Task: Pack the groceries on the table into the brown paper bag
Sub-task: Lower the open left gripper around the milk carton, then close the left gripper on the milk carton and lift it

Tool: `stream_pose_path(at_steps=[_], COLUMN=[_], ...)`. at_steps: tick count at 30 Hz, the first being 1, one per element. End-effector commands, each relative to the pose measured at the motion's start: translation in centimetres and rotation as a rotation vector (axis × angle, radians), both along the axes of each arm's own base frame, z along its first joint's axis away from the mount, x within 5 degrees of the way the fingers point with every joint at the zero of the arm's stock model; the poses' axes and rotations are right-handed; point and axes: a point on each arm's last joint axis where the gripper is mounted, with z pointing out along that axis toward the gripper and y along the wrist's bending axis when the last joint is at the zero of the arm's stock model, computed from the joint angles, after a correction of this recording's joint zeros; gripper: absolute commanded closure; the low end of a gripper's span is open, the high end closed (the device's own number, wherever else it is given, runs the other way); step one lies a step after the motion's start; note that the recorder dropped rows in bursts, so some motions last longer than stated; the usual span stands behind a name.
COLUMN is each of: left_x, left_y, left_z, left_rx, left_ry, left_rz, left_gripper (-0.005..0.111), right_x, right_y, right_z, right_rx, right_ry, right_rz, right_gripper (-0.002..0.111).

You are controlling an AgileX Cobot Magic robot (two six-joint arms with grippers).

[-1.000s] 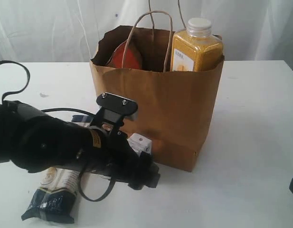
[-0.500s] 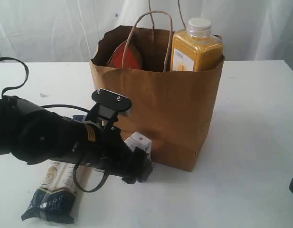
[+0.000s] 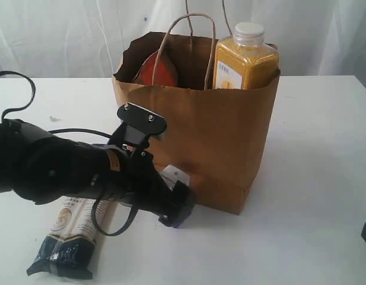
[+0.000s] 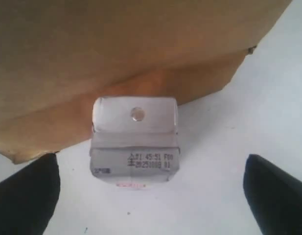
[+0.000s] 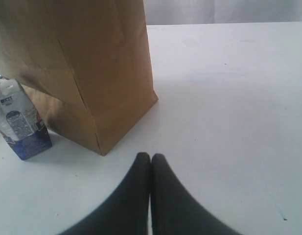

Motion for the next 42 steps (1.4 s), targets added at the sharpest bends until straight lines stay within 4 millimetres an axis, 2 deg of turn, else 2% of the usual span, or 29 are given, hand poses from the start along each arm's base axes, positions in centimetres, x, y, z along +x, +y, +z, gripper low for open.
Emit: stream_pose_path(at_steps=[1,6,10,15,17,20,21,26,42], left_x=[0.7,1.0,1.3,1.4,1.4,1.2,1.1,0.3,-2.6], left_y=[0.3,0.1,-0.1,-0.2,-0.3,-0.2,-0.3,0.2,3.1], left_z=[-0.2,-1.0,-1.7,-1.7,-1.7,-1.8,-1.8,-1.2,4.6], left_rx=[0.005,0.014,0.015,0.007,-0.004,-0.01,-0.003,0.051,0.031], left_ry=[-0.001,-0.004,-0.008,-0.013,-0.004,0.028,0.031,0.054,0.043], left_rz=[0.019,0.02,0.027,0.03,0.043,0.065,0.056,0.016,-0.024], left_gripper=[0.005,0.016,0.028,0.032,0.049,0.095,0.106,0.107,0.107], right_x=[0.0,0.0,0.0,0.0,0.0,0.0,0.0,0.0,0.0], right_y=[-0.1,-0.1,-0.1,-0.1,-0.1,-0.1,-0.1,-0.1,-0.1], right_z=[-0.1,-0.1,-0.1,-0.1,-0.1,-0.1,-0.1,-0.1,-0.1], right_rx=[-0.008,-0.008,-0.008,-0.008,-0.008,-0.008,-0.008,-0.008,-0.008], right_ry=[-0.008,-0.008,-0.008,-0.008,-0.008,-0.008,-0.008,-0.008,-0.008], right_rz=[-0.006,-0.006,-0.006,-0.006,-0.006,-0.006,-0.006,-0.006,-0.006], right_gripper=[0.108,0.108,0.108,0.108,0.108,0.108,0.108,0.108,0.108])
